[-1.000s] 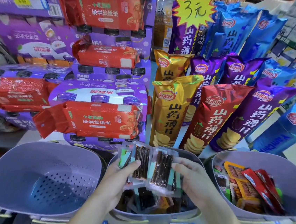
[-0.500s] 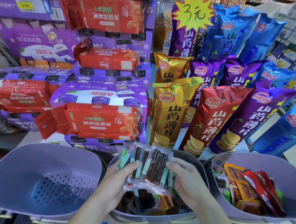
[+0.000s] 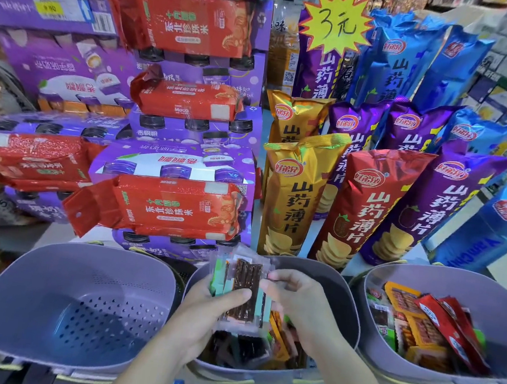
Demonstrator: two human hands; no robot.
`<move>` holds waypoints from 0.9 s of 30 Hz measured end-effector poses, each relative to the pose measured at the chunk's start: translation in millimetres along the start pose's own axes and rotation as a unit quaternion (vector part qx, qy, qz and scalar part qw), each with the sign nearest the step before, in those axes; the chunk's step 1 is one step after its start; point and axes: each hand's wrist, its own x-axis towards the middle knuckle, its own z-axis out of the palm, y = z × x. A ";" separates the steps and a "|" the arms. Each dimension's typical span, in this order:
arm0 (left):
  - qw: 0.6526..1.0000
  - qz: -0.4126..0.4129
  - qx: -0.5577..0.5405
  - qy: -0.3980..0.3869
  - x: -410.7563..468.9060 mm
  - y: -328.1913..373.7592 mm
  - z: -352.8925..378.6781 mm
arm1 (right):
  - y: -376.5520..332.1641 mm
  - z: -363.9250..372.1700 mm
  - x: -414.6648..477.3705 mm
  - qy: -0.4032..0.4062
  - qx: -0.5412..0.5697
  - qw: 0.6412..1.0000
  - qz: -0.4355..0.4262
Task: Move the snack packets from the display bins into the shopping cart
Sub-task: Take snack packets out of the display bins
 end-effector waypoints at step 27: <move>0.999 0.017 -0.031 0.029 3.3 -1.0 -1.1 | 12.4 -49.4 24.8 -0.057 -0.604 0.794 -0.037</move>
